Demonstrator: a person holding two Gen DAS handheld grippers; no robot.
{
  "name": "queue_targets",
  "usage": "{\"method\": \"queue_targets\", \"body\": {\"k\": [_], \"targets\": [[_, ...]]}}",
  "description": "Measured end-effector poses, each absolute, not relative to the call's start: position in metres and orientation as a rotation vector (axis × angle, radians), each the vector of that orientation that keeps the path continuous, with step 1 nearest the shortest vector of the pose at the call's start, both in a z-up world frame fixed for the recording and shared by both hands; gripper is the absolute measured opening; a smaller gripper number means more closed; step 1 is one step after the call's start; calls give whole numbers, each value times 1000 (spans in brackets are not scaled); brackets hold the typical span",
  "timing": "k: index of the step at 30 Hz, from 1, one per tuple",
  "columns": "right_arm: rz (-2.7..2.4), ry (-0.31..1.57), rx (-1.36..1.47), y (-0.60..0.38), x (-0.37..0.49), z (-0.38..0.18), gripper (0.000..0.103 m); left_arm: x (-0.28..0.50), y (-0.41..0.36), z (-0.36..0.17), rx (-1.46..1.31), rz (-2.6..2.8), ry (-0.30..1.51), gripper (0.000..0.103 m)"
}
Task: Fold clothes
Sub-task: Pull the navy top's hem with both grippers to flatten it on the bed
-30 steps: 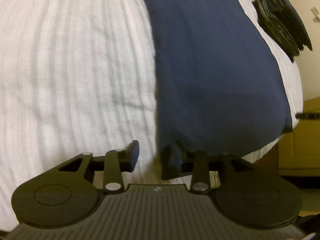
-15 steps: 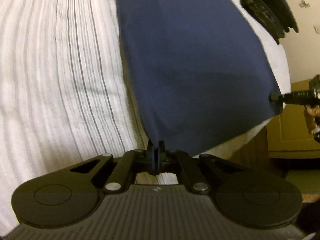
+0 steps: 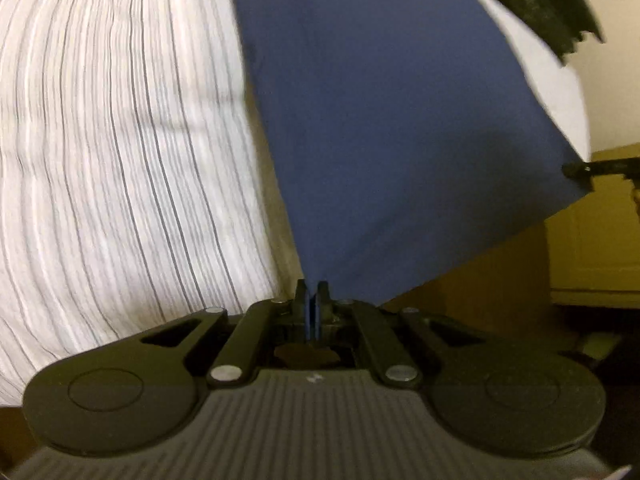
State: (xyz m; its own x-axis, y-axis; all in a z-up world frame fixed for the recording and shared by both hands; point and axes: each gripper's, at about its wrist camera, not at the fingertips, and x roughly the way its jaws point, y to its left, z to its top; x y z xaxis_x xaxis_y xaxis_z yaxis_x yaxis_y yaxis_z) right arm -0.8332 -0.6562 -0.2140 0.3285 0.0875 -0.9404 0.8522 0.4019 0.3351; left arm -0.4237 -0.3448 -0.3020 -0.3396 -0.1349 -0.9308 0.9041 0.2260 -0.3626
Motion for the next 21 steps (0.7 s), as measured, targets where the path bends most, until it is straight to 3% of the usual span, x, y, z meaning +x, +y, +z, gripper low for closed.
{"method": "queue_targets", "body": {"k": [4, 6, 7, 8, 10, 21], "targets": [[-695, 1173, 1073, -656, -840, -233, 2, -417, -347, -298, 787, -1254, 1509, 4], [-735, 1212, 1027, -658, -843, -228, 29, -409, -346, -290, 808, -1224, 1488, 6], [-761, 1232, 992, -660, -845, -224, 62, -405, -345, -286, 818, -1209, 1478, 6], [-777, 1228, 967, -663, -846, -219, 75, -400, -345, -283, 828, -1194, 1467, 7], [-787, 1185, 955, -674, -848, -208, 75, -389, -346, -270, 817, -1160, 1431, 7], [-583, 1065, 844, -744, -766, -185, 75, -372, -415, -225, 747, -1195, 1200, 41]]}}
